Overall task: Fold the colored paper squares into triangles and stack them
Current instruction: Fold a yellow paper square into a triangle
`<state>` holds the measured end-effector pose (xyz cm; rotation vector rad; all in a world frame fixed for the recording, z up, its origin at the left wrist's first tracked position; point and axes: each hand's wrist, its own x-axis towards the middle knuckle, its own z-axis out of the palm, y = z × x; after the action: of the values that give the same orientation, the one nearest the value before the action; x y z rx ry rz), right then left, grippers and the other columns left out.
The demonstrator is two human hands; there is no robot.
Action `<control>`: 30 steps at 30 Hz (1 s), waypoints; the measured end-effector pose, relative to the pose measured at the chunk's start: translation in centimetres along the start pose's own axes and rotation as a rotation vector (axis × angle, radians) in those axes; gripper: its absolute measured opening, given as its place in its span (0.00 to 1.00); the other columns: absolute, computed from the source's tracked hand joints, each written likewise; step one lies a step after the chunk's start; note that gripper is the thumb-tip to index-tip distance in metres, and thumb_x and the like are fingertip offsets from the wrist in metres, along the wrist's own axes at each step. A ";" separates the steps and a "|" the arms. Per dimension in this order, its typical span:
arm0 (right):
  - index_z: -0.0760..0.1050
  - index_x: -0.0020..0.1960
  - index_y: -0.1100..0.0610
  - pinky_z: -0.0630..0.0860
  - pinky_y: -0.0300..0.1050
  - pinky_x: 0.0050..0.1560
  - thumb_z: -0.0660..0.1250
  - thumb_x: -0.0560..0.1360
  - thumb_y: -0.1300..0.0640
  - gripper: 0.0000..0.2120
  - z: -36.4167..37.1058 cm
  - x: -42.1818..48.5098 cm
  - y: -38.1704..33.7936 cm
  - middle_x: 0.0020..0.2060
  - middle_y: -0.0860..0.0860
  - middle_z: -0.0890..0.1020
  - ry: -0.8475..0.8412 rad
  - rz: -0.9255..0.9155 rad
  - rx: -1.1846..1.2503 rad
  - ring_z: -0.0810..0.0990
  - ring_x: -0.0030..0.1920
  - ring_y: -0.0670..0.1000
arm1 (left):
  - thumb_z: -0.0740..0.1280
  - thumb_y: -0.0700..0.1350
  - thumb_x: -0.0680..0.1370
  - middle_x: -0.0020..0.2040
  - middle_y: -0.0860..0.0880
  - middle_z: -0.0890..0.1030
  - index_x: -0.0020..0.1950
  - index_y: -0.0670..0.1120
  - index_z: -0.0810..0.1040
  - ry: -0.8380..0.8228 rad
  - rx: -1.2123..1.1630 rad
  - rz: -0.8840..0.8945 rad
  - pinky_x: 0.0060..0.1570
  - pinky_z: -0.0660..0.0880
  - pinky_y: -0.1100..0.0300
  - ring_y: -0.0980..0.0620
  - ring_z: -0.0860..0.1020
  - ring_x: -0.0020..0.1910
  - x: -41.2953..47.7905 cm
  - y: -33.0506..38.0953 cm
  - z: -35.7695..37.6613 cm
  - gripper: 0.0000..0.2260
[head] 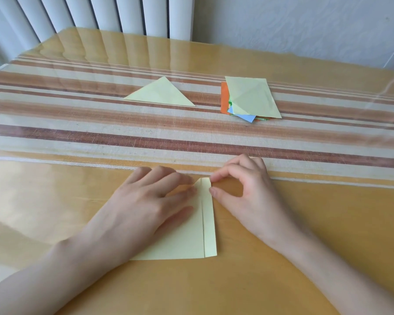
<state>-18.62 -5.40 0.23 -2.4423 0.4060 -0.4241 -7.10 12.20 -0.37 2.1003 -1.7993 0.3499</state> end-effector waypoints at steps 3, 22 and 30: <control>0.80 0.48 0.53 0.64 0.34 0.56 0.68 0.71 0.51 0.08 0.6 -0.3 -0.1 0.45 0.44 0.74 0.090 -0.095 -0.105 0.68 0.51 0.47 | 0.58 0.50 0.81 0.61 0.52 0.80 0.59 0.46 0.81 -0.085 -0.005 0.011 0.50 0.72 0.52 0.48 0.77 0.56 -0.1 -0.2 -0.4 0.16; 0.79 0.39 0.45 0.63 0.38 0.59 0.72 0.68 0.49 0.02 0.2 1.3 -0.7 0.41 0.40 0.76 0.020 0.119 0.077 0.69 0.51 0.41 | 0.57 0.49 0.79 0.58 0.47 0.77 0.60 0.46 0.79 -0.180 -0.070 -0.062 0.46 0.68 0.53 0.47 0.76 0.51 -0.2 -0.2 -0.5 0.16; 0.78 0.39 0.48 0.66 0.47 0.56 0.70 0.69 0.48 0.04 1.2 0.5 -1.1 0.40 0.41 0.76 0.098 0.078 -0.011 0.70 0.50 0.47 | 0.58 0.48 0.80 0.58 0.47 0.77 0.61 0.45 0.79 -0.158 -0.079 -0.064 0.45 0.71 0.50 0.45 0.76 0.51 -0.2 -0.3 -0.3 0.15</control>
<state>-17.52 -4.17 0.10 -2.4139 0.5444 -0.5103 -6.83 12.57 -0.22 2.1778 -1.7942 0.0960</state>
